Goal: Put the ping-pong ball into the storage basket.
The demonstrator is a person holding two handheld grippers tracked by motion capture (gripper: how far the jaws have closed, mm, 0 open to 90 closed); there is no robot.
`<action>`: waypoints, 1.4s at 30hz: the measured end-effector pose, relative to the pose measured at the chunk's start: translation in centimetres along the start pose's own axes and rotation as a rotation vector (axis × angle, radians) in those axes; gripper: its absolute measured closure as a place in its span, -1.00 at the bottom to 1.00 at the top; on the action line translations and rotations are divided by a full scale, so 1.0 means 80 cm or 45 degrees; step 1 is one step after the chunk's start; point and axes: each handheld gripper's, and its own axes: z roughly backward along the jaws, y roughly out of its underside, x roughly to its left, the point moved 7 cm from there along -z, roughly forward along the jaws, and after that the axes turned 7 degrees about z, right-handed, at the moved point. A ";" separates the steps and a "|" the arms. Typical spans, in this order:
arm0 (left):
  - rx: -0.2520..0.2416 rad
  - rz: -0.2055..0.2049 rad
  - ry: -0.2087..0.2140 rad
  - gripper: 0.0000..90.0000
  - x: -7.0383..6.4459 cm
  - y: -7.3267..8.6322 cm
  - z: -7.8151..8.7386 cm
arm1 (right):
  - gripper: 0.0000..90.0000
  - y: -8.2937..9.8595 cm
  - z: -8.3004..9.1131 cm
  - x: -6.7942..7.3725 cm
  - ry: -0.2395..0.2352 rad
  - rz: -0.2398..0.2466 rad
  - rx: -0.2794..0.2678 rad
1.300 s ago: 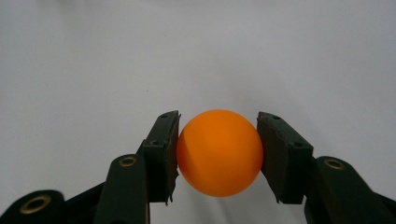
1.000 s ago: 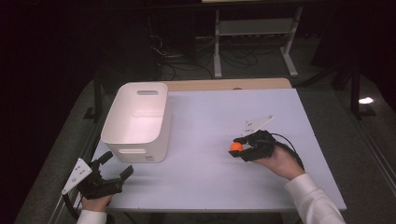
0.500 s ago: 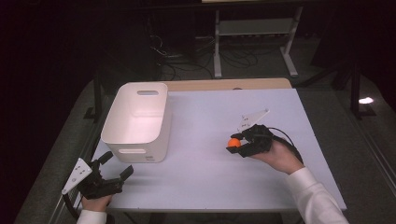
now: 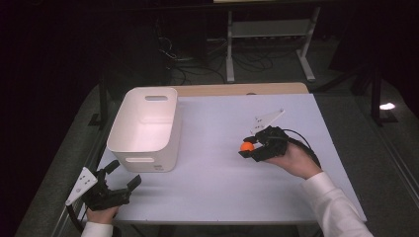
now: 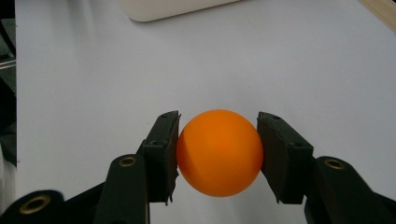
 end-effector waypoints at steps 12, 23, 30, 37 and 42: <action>0.003 0.000 -0.001 -1.00 0.000 0.000 0.000 | 0.09 -0.018 0.005 -0.005 -0.022 0.006 -0.009; 0.003 -0.003 0.000 -1.00 0.000 0.000 0.000 | 0.09 -0.031 0.008 -0.009 -0.074 -0.004 -0.043; 0.006 -0.005 0.002 -1.00 0.000 0.000 0.000 | 0.09 -0.045 0.010 -0.011 -0.104 -0.002 -0.073; 0.005 -0.005 0.002 -1.00 0.000 0.000 0.000 | 0.09 -0.058 0.011 -0.012 -0.108 0.013 -0.072; 0.002 -0.001 0.004 -1.00 0.000 0.000 0.000 | 0.09 -0.065 0.009 -0.013 -0.112 0.025 -0.074</action>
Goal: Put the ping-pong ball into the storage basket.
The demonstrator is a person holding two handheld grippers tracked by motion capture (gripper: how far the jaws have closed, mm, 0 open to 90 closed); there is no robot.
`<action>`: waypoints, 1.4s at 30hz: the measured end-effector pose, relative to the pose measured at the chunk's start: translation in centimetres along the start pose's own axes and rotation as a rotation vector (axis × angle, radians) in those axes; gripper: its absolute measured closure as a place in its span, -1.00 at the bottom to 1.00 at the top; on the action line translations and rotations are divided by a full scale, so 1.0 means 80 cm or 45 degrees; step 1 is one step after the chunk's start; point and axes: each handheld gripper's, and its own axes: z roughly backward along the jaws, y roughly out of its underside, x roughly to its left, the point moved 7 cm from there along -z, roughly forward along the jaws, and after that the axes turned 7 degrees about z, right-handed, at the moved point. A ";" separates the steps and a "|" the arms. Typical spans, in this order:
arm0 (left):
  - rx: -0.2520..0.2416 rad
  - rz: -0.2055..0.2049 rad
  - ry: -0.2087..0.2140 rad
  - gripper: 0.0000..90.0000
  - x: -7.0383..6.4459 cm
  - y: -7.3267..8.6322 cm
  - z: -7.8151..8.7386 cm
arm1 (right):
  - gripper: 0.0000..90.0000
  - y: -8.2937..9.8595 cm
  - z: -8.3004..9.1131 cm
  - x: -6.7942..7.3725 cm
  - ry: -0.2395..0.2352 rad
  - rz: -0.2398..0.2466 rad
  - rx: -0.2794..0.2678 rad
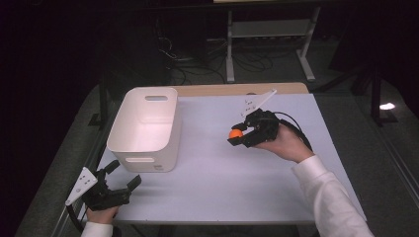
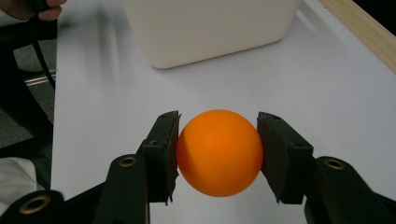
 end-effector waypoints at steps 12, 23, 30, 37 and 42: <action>0.004 -0.002 0.004 -1.00 0.000 0.000 0.000 | 0.09 -0.022 -0.003 -0.001 -0.014 0.030 -0.015; 0.001 -0.002 0.005 -1.00 0.000 0.000 0.000 | 0.09 -0.033 -0.008 -0.006 -0.028 0.065 -0.013; 0.002 -0.002 0.005 -1.00 0.000 0.000 0.000 | 0.09 -0.043 -0.007 -0.007 -0.031 0.081 -0.020; 0.013 -0.011 0.001 -1.00 0.001 0.001 0.000 | 0.09 -0.050 -0.013 -0.004 -0.045 0.096 -0.026; 0.009 -0.005 0.001 -1.00 0.001 0.001 0.000 | 0.09 -0.060 -0.013 -0.005 -0.047 0.102 -0.029</action>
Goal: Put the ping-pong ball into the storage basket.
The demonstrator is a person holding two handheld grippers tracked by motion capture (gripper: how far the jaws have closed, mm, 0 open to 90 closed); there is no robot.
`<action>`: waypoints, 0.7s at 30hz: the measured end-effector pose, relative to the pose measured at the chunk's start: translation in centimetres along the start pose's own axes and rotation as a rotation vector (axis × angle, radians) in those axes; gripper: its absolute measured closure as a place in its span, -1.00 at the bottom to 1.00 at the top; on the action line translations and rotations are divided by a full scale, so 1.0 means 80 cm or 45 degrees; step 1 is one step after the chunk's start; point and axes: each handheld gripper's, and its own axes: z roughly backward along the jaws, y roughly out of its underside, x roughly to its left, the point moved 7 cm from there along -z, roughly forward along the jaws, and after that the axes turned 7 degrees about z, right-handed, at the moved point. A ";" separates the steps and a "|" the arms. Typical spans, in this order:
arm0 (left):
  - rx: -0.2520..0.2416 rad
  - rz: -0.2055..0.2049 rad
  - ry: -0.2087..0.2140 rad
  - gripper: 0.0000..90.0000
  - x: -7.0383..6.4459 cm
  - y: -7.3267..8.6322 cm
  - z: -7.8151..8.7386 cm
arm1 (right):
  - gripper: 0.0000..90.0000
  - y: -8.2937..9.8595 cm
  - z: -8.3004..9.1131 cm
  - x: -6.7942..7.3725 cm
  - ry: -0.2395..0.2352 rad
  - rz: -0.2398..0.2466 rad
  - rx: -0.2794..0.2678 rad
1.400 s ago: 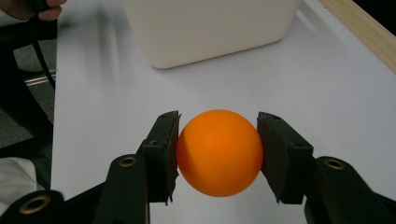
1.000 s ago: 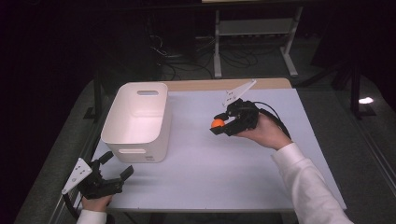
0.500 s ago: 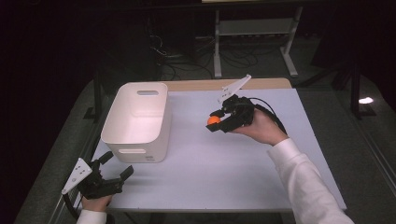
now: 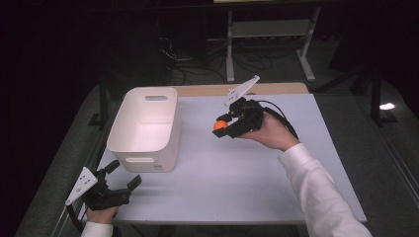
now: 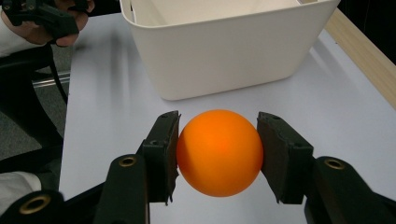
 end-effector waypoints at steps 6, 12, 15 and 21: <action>0.003 -0.003 0.001 -1.00 0.000 0.000 0.000 | 0.09 -0.011 -0.004 0.002 -0.006 0.021 0.010; 0.007 -0.007 0.004 -1.00 0.000 0.000 0.000 | 0.09 -0.022 -0.011 0.002 -0.015 0.044 -0.007; 0.001 0.001 0.010 -1.00 -0.002 0.000 0.000 | 0.09 -0.027 -0.015 0.004 -0.022 0.041 -0.009; -0.004 0.001 0.014 -1.00 -0.002 0.000 0.000 | 0.09 -0.036 -0.022 0.006 -0.029 0.068 -0.004</action>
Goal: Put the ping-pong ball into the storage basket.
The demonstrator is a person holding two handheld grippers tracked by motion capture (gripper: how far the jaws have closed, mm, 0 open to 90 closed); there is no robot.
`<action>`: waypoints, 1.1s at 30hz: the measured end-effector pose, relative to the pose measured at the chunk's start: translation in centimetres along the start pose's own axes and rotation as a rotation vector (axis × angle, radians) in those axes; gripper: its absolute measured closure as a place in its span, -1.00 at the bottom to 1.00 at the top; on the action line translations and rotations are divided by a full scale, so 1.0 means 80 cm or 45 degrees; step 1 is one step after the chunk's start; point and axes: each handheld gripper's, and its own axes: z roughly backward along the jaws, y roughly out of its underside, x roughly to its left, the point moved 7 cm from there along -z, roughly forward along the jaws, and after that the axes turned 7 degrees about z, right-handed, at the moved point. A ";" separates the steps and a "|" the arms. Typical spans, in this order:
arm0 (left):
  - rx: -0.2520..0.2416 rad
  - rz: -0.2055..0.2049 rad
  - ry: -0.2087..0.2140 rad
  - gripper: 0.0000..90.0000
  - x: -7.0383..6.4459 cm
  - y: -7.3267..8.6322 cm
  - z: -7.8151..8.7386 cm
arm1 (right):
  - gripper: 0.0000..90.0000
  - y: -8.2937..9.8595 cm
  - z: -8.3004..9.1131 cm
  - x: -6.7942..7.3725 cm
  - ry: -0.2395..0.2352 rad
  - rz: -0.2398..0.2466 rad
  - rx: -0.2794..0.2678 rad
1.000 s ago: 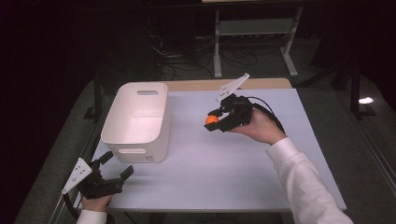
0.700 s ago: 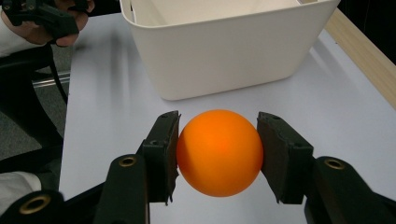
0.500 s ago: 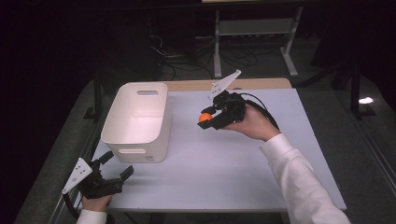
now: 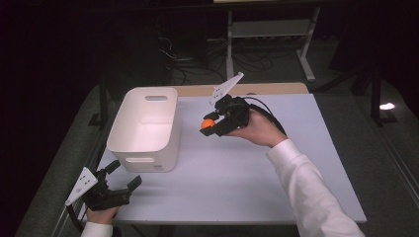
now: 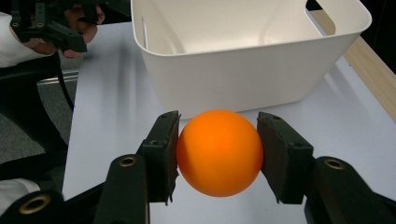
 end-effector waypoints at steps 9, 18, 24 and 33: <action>-0.001 0.001 0.002 -1.00 0.000 0.000 0.000 | 0.09 -0.009 -0.008 0.001 -0.011 0.015 -0.003; -0.001 0.002 0.000 -1.00 0.000 0.000 0.000 | 0.09 -0.017 -0.015 0.002 -0.021 0.019 -0.009; -0.001 0.002 0.000 -1.00 0.000 0.000 0.000 | 0.09 -0.022 -0.019 0.001 -0.024 0.033 -0.015; -0.005 0.011 0.003 -1.00 -0.001 0.000 0.000 | 0.09 -0.035 -0.024 0.003 -0.031 0.048 -0.021</action>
